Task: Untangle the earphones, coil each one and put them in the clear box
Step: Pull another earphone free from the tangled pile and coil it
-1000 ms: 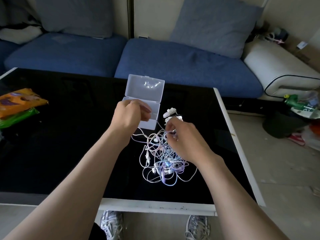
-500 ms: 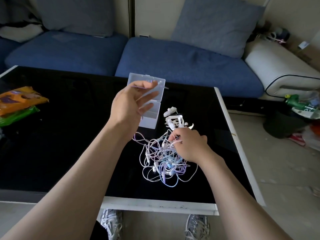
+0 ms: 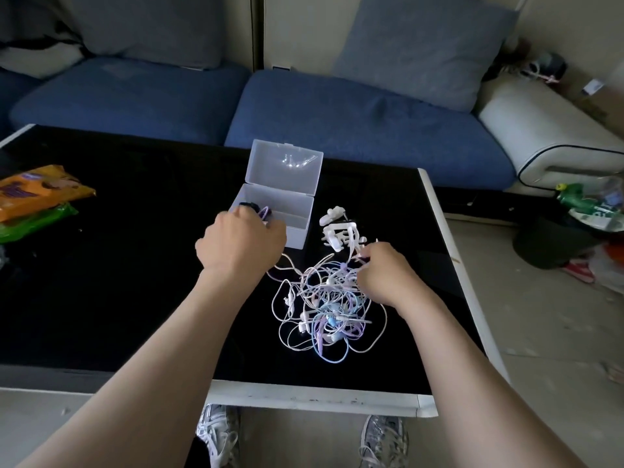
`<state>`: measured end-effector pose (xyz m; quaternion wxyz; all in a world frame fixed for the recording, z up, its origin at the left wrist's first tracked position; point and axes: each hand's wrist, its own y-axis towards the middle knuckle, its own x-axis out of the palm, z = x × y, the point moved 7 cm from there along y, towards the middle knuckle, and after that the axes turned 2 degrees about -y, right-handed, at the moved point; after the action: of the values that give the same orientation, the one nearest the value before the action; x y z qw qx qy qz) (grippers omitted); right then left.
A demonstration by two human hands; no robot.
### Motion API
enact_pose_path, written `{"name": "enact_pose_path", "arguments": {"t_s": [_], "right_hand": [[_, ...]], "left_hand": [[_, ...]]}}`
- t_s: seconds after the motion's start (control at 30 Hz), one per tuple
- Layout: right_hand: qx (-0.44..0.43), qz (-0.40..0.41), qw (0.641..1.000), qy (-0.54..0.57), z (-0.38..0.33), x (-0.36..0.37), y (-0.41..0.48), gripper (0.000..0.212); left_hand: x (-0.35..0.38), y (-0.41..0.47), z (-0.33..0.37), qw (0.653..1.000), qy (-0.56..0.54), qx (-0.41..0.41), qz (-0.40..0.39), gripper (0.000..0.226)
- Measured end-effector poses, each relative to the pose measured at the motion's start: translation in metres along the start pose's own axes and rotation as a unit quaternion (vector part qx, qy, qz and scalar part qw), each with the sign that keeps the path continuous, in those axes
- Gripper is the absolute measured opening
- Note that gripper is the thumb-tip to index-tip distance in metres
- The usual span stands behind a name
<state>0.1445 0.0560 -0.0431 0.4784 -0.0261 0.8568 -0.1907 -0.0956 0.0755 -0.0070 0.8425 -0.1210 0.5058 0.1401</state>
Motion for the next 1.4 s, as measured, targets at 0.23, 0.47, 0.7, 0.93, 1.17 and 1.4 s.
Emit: {"name": "enact_pose_path", "arguments": {"t_s": [0.23, 0.47, 0.7, 0.93, 1.17, 1.4], "right_hand": [[-0.110, 0.096, 0.987, -0.068, -0.028, -0.005, -0.008, 0.042], [-0.077, 0.093, 0.989, -0.083, -0.022, -0.012, -0.017, 0.008], [0.021, 0.064, 0.992, -0.102, 0.011, -0.007, -0.003, 0.013], [-0.055, -0.004, 0.997, -0.051, 0.009, 0.009, 0.005, 0.043], [-0.163, -0.014, 0.986, 0.040, 0.003, 0.017, 0.011, 0.062], [-0.081, 0.104, 0.991, -0.009, 0.020, 0.007, 0.022, 0.048]], "left_hand": [[0.021, 0.003, -0.014, 0.980, 0.172, -0.047, -0.088, 0.073], [0.030, 0.005, -0.008, 0.952, 0.278, 0.096, -0.081, 0.019], [0.072, -0.024, 0.021, 0.914, 0.066, 0.296, -0.270, 0.021], [0.094, -0.032, 0.031, 0.904, 0.110, 0.326, -0.254, 0.037], [0.106, -0.030, 0.033, 0.923, 0.086, 0.283, -0.246, 0.033], [0.103, -0.022, 0.031, 0.939, 0.012, 0.255, -0.232, 0.027]]}}
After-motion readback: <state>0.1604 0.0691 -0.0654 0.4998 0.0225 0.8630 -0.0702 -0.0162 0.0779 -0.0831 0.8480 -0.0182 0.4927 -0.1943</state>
